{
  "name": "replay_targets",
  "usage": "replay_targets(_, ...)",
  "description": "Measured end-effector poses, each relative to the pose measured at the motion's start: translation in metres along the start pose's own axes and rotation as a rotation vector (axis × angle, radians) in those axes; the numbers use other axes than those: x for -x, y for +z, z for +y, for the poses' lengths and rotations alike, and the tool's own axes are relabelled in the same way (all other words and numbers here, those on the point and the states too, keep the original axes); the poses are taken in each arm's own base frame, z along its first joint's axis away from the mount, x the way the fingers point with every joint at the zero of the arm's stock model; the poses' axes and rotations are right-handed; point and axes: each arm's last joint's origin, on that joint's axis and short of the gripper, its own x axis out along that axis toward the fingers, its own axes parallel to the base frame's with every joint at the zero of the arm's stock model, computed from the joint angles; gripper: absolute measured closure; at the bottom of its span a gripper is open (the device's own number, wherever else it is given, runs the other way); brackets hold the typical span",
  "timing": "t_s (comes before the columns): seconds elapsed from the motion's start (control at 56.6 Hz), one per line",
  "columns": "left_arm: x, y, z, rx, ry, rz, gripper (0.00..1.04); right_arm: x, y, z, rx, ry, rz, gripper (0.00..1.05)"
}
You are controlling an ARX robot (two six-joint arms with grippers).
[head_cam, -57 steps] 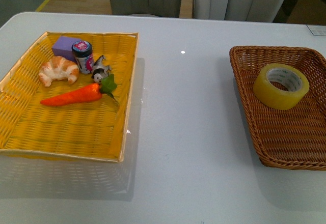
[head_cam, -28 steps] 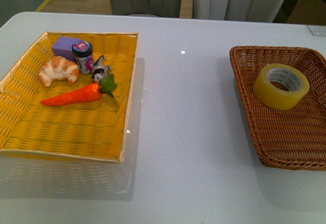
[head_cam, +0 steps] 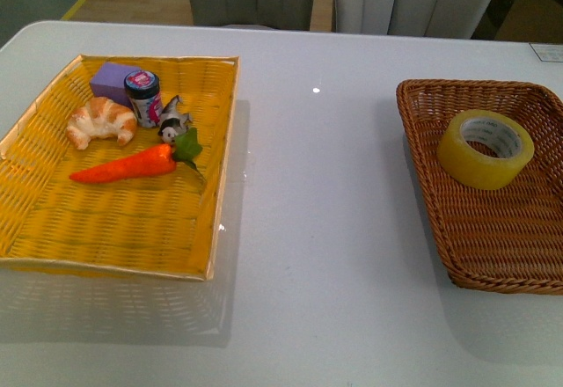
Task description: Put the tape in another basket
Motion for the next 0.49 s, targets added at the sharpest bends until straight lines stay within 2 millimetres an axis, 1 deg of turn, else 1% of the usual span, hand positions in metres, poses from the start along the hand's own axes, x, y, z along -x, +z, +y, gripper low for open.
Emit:
replay_targets(0.371, 0.0, 0.0, 0.0, 0.0, 0.0, 0.0, 1.03, 0.008, 0.0, 0.0, 0.0, 0.0, 0.0, 1.03)
replay_targets(0.441, 0.0, 0.0, 0.0, 0.0, 0.0, 0.0, 1.03, 0.014, -0.005, 0.0, 0.0, 0.0, 0.034, 1.03)
replay_targets(0.494, 0.0, 0.0, 0.0, 0.0, 0.0, 0.0, 1.03, 0.017, -0.004, 0.0, 0.0, -0.001, 0.017, 1.03)
